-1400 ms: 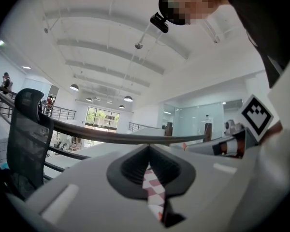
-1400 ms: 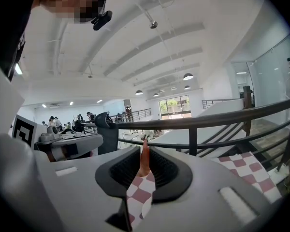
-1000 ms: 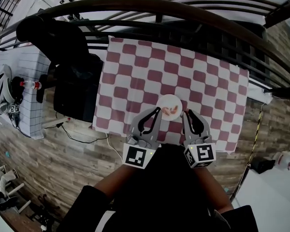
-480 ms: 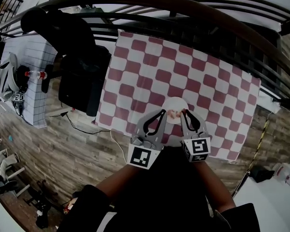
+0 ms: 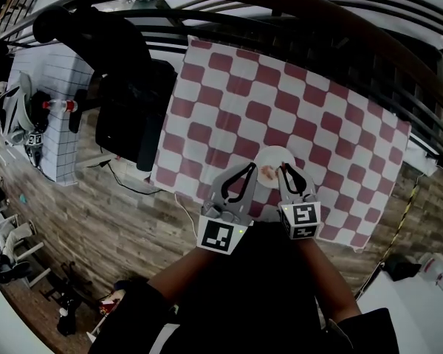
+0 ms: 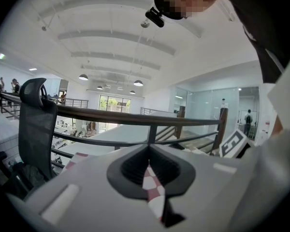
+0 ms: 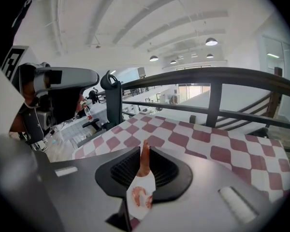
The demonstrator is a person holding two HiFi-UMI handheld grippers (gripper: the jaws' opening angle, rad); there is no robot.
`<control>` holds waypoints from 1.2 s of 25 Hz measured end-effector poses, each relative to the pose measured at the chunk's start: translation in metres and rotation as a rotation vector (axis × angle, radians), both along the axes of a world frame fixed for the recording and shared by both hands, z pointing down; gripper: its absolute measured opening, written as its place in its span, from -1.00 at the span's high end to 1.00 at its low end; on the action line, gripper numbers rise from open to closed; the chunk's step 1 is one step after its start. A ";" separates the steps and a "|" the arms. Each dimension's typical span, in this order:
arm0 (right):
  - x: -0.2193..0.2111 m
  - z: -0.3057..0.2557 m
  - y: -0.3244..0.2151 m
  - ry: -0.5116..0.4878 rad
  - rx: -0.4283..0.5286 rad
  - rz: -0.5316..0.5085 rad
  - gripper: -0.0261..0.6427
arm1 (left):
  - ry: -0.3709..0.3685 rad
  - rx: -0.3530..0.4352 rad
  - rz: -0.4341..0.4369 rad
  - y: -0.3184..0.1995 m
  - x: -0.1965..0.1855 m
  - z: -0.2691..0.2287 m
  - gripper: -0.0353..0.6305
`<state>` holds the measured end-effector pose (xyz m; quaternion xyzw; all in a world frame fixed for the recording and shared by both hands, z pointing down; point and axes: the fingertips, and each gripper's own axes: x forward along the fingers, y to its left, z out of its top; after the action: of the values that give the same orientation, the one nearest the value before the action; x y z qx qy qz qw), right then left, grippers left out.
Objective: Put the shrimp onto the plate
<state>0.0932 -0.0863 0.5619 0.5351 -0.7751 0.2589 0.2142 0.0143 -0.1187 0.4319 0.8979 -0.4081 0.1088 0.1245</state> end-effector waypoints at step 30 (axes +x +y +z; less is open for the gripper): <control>-0.021 0.109 -0.004 0.146 -0.181 -0.221 0.75 | -0.046 -0.072 -0.170 0.018 -0.046 0.022 0.87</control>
<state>0.0723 -0.0898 0.6704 0.4423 -0.7852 0.2629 0.3445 -0.0319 -0.1003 0.4536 0.8521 -0.4816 0.1329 0.1560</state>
